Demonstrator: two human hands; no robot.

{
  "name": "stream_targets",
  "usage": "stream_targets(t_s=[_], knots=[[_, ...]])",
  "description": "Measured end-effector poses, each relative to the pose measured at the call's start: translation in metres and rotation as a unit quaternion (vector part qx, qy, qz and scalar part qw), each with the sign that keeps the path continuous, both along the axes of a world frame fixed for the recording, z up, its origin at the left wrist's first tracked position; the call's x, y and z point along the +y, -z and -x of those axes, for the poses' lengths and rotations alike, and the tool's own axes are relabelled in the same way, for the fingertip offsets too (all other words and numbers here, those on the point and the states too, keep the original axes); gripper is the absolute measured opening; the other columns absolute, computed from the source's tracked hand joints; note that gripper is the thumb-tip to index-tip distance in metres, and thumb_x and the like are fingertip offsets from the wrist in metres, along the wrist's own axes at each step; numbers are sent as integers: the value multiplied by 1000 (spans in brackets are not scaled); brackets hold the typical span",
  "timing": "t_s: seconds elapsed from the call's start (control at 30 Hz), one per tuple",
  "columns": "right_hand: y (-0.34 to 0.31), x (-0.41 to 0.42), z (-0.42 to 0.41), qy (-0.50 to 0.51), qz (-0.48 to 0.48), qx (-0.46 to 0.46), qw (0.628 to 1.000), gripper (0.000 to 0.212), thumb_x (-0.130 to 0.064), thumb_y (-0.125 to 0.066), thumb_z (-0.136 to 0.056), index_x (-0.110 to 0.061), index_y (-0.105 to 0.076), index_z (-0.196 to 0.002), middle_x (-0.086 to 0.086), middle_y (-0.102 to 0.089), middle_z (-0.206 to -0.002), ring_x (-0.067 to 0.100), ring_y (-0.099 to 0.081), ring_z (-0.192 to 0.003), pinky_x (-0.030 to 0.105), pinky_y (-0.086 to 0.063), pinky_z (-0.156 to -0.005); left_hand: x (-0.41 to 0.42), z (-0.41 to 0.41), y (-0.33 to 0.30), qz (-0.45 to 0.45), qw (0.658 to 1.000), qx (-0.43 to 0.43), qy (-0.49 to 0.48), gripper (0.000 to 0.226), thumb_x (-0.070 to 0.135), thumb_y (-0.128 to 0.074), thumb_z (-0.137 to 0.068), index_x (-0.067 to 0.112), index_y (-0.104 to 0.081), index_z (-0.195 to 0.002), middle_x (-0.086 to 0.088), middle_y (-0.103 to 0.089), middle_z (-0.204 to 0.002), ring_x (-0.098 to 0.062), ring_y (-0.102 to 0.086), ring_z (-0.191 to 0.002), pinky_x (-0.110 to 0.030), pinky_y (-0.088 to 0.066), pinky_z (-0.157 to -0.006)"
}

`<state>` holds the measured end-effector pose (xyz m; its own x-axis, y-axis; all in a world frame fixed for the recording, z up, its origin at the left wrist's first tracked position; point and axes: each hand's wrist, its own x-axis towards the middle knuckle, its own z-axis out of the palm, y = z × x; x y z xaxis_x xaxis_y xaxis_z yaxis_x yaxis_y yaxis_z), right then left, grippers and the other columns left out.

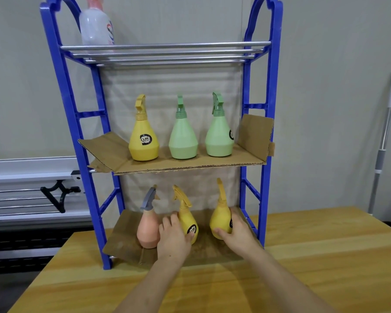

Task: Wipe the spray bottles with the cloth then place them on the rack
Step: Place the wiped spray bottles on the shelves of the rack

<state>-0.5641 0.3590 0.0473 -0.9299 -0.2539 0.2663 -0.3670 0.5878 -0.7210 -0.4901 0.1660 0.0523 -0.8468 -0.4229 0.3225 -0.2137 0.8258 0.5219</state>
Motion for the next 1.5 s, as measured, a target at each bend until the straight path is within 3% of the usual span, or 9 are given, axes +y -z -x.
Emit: stream_targets(t_s=[0.2, 0.37, 0.5, 0.7, 0.9, 1.0, 1.13, 1.33, 1.5], knots=[[3, 0, 1, -6, 7, -22, 1000, 86, -45, -72, -90, -28, -22, -157, -6, -45, -150, 18, -48, -136, 33, -45, -105, 1, 6, 1, -64, 998, 3, -10, 80, 42, -73, -90, 17, -28, -151, -9, -39, -141, -31, -39, -131, -40, -40, -105], [5, 0, 4, -7, 17, -24, 1000, 88, -46, -74, -88, -30, -22, -157, -8, -46, -149, 16, -48, -135, 33, -46, -104, 6, 9, 2, -96, 995, 8, -34, 94, 51, -82, -78, 27, -28, -151, -8, -44, -135, -31, -41, -131, -38, -43, -87], [7, 1, 5, -7, 22, -20, 1000, 86, -48, -74, -87, -31, -24, -155, -8, -47, -148, 15, -48, -134, 34, -47, -104, -5, 20, -1, -115, 993, 8, -4, 87, 38, -86, -76, 26, -37, -147, -10, -54, -133, -33, -52, -123, -43, -45, -100], [6, 1, 4, -3, 23, -19, 1000, 86, -50, -74, -87, -34, -23, -154, -10, -46, -148, 15, -47, -135, 36, -47, -106, -25, 25, -8, -139, 988, -24, 68, 87, 30, -83, -80, 26, -32, -150, -5, -54, -142, -29, -55, -127, -40, -50, -97], [5, 1, 3, -4, 28, -24, 999, 88, -49, -74, -87, -32, -22, -156, -9, -44, -151, 15, -45, -137, 34, -45, -107, -28, 25, -8, -144, 986, -22, 86, 87, 28, -83, -82, 23, -31, -151, -6, -53, -143, -28, -54, -127, -36, -49, -97], [6, 1, 2, -3, 31, -24, 999, 88, -49, -74, -87, -32, -23, -156, -9, -45, -149, 14, -46, -136, 33, -45, -105, -27, 25, -9, -135, 986, -32, 93, 92, 36, -86, -76, 21, -31, -149, -6, -55, -137, -27, -55, -124, -33, -48, -93], [4, 1, 2, -6, 33, -22, 999, 87, -46, -75, -87, -31, -24, -156, -9, -46, -148, 13, -46, -135, 29, -43, -103, -20, 26, -10, -97, 993, -31, 68, 85, 40, -88, -72, 20, -41, -140, -2, -62, -123, -27, -61, -115, -41, -53, -92], [4, 2, 1, -9, 34, -23, 999, 87, -46, -75, -87, -32, -23, -156, -9, -45, -149, 15, -46, -137, 32, -44, -105, -12, 28, -15, -75, 995, -22, 65, 87, 41, -88, -73, 18, -41, -142, -5, -64, -126, -30, -60, -118, -38, -52, -88], [5, 3, 2, -9, 36, -27, 999, 86, -46, -76, -86, -31, -26, -155, -8, -48, -146, 15, -48, -133, 33, -47, -104, -15, 26, -10, -87, 993, -34, 77, 75, 39, -85, -74, 20, -45, -134, -4, -65, -121, -29, -61, -115, -42, -52, -91]])
